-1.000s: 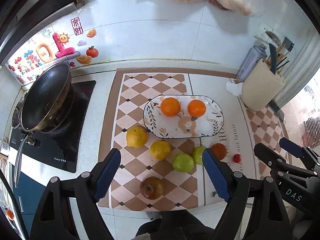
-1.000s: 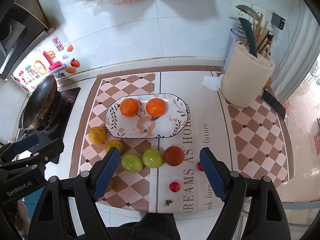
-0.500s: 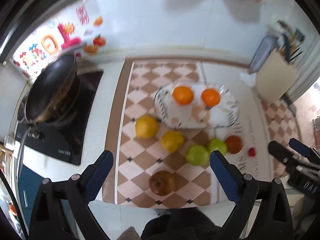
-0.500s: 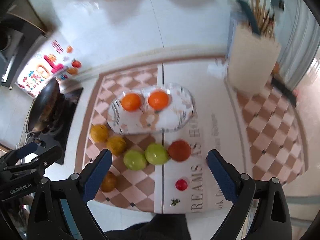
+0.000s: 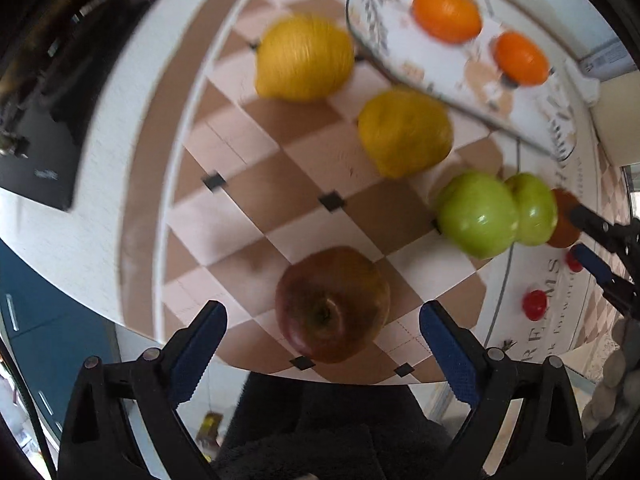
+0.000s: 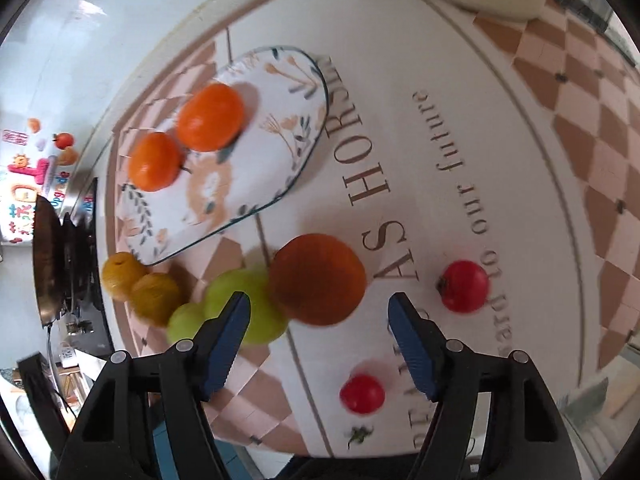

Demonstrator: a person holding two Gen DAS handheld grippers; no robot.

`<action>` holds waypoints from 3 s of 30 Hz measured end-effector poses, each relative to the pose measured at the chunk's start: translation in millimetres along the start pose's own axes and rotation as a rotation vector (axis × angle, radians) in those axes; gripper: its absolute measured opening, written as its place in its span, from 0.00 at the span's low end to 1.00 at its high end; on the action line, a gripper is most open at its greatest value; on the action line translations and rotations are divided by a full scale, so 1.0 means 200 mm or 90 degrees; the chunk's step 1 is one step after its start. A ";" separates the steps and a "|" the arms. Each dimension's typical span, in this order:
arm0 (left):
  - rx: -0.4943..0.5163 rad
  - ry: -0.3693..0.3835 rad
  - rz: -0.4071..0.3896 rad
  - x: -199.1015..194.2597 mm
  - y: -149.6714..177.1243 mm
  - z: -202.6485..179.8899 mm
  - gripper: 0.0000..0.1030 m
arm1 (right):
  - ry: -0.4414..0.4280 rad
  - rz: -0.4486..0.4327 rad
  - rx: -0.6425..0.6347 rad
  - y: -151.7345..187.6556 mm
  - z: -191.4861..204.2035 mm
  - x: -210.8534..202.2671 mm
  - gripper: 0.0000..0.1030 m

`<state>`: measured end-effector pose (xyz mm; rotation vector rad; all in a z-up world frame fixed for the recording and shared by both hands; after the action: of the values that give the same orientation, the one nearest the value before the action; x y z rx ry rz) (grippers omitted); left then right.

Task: Organize fruits
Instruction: 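Grasp the dark red apple with left gripper while right grasps red-brown fruit, then place the dark apple and red-brown fruit on the plate, open both grippers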

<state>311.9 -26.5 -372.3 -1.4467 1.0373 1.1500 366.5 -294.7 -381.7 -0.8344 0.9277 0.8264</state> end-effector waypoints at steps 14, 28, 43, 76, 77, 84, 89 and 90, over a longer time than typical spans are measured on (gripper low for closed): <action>0.057 -0.006 -0.020 0.11 0.06 -0.10 0.62 | 0.023 0.016 -0.102 0.08 0.01 -0.04 0.58; 0.098 0.001 -0.039 0.12 0.03 -0.27 0.63 | 0.022 0.024 -0.110 0.16 -0.06 0.00 0.58; 0.084 0.109 -0.140 -0.40 -0.39 -0.35 0.62 | -0.057 -0.075 -0.176 -0.17 0.32 -0.23 0.58; 0.051 0.034 -0.007 0.21 -1.04 -0.23 0.84 | -0.073 0.053 -0.253 -0.21 0.80 0.34 0.71; 0.048 0.035 -0.010 0.20 -1.04 -0.23 0.84 | -0.068 0.048 -0.254 -0.21 0.78 0.32 0.71; 0.051 0.025 -0.055 0.06 -0.98 -0.20 0.84 | -0.004 -0.014 -0.272 -0.25 0.69 0.16 0.89; 0.053 0.015 -0.093 -0.08 -0.86 -0.17 0.84 | 0.035 -0.054 -0.270 -0.27 0.61 0.03 0.89; 0.055 0.013 -0.102 -0.11 -0.83 -0.17 0.84 | 0.040 -0.061 -0.270 -0.27 0.60 0.01 0.89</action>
<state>474.7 -32.2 -317.8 -1.4475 0.9558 0.9668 453.5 -213.2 -327.5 -1.2687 0.7695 0.9324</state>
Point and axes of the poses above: each gripper's, at about its wrist camera, not at the fingertips, and x roughly the way its jaws point, z to its left, y to its underside, the point moved 5 cm from there along x, roughly the way its jaws point, and after that the axes turned 15 degrees about -z, right-handed, at the moved point
